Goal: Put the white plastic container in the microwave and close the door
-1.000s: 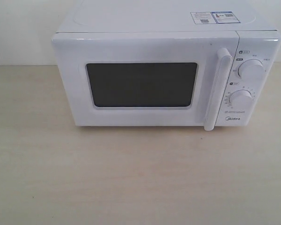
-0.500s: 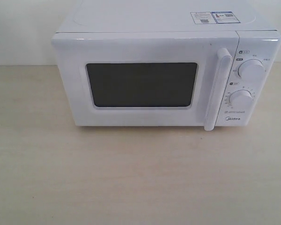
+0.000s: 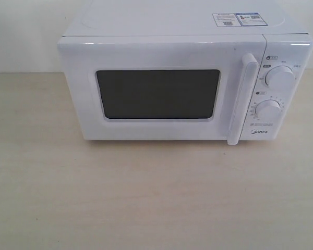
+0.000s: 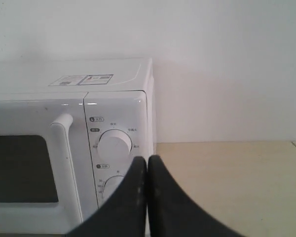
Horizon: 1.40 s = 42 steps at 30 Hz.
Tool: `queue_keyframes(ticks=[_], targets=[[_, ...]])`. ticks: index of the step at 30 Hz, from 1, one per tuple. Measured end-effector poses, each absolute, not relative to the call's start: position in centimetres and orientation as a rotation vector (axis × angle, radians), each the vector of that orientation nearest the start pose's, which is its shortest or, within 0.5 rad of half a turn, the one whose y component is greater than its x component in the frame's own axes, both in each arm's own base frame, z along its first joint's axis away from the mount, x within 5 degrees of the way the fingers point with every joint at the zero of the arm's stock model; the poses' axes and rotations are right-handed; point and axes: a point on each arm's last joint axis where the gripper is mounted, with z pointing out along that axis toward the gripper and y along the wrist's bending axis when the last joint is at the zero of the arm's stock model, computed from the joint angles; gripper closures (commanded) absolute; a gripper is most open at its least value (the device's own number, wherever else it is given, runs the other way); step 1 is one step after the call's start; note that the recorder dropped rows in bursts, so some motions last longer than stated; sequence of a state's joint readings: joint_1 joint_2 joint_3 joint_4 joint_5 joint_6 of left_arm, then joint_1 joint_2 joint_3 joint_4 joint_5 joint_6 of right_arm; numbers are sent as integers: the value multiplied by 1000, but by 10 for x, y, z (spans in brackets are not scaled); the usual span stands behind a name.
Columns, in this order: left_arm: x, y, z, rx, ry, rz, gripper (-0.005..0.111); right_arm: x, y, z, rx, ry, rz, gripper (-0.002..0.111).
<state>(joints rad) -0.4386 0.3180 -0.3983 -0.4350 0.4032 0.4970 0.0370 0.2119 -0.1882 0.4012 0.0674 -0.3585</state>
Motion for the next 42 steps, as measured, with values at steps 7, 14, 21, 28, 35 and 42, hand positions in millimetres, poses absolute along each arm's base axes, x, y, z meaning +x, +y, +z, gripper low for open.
queue_keyframes(ticks=[7,14,21,28,35,42], targets=[[62,-46,293,585,1688,-396,102,60,4,259,-31,1534,52,109],[62,-46,293,585,1688,-396,102,45,5,252,-34,1562,80,109],[62,-46,293,585,1688,-396,102,46,6,240,-32,1634,106,109],[62,-46,293,585,1688,-396,102,53,7,197,-68,1766,74,109],[62,-46,293,585,1688,-396,102,54,7,185,-4,1812,127,109],[62,-46,294,583,1685,-396,102,54,7,185,85,1815,197,109]])
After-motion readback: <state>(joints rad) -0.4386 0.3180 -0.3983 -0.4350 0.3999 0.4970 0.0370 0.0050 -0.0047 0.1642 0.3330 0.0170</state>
